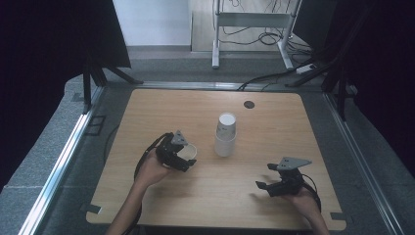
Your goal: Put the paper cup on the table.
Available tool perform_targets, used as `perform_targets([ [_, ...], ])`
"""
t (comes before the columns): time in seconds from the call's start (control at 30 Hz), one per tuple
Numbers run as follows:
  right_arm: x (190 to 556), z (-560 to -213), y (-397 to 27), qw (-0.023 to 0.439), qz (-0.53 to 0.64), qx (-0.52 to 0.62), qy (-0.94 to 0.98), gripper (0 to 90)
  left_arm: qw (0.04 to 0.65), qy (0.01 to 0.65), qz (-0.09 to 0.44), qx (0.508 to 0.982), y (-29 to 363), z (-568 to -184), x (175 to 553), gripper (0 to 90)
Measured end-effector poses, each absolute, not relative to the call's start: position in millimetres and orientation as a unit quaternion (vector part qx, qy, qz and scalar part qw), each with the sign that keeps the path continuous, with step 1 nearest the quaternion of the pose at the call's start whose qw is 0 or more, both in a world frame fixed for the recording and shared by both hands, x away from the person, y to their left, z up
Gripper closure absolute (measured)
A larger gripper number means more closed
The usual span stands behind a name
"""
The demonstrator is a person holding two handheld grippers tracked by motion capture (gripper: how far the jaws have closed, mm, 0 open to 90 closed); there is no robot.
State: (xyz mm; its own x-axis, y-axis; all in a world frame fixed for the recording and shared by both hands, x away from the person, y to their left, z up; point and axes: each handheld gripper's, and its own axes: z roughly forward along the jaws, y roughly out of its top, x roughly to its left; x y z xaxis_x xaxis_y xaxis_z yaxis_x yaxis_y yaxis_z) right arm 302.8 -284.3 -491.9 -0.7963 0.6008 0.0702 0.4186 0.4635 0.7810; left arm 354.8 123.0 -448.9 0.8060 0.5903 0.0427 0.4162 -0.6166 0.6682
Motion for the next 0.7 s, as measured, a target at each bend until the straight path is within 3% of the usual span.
perform_targets([
  [0.37, 299, -486, -291, 0.117, 0.42, 0.31, 0.845, 12.5, 0.38, 0.289, 0.149, 0.866, 141, -436, 333, 3.6],
  [0.7, 293, -490, -298, 0.132, 0.402, 0.322, 0.847, 10.1, 0.401, 0.306, 0.16, 0.849, 158, -450, 308, 1.4],
])
